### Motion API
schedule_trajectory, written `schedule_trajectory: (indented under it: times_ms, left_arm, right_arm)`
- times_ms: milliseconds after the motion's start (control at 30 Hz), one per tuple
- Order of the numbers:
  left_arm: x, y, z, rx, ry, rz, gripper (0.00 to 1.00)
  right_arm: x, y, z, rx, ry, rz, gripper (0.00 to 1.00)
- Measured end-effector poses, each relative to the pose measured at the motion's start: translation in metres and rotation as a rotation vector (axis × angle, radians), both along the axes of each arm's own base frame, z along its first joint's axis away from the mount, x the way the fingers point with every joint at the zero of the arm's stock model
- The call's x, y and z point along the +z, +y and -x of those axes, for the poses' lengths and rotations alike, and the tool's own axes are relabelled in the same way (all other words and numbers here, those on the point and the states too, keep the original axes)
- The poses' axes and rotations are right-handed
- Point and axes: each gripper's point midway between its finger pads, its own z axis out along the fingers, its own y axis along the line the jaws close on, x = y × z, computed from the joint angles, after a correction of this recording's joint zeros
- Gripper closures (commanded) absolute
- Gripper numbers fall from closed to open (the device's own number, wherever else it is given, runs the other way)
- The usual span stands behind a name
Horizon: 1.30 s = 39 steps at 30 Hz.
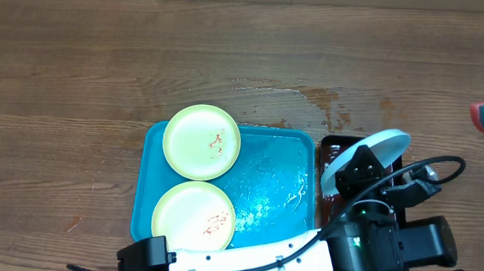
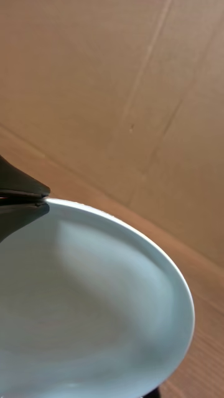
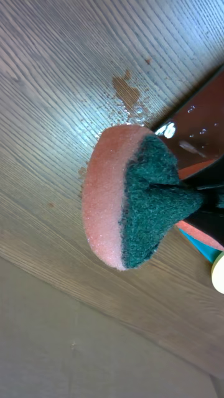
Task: Clean dirty plates on tray and stack at the side
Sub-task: 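Hold the white plate tilted over the brown tray to drain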
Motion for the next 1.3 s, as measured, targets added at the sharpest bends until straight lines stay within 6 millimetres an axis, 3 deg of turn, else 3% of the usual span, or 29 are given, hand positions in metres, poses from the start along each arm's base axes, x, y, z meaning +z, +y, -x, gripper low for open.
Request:
schedule_trajectory:
  times_ms: [267, 1300]
  left_arm:
    - [0.003, 0.012, -0.022, 0.051, -0.013, -0.007, 0.96]
    - [0.001, 0.010, -0.022, 0.051, -0.015, -0.009, 0.96]
  right_arm:
    - [0.000, 0.001, 0.000, 0.006, 0.001, 0.000, 0.96]
    - [0.000, 0.001, 0.000, 0.008, 0.001, 0.002, 0.96]
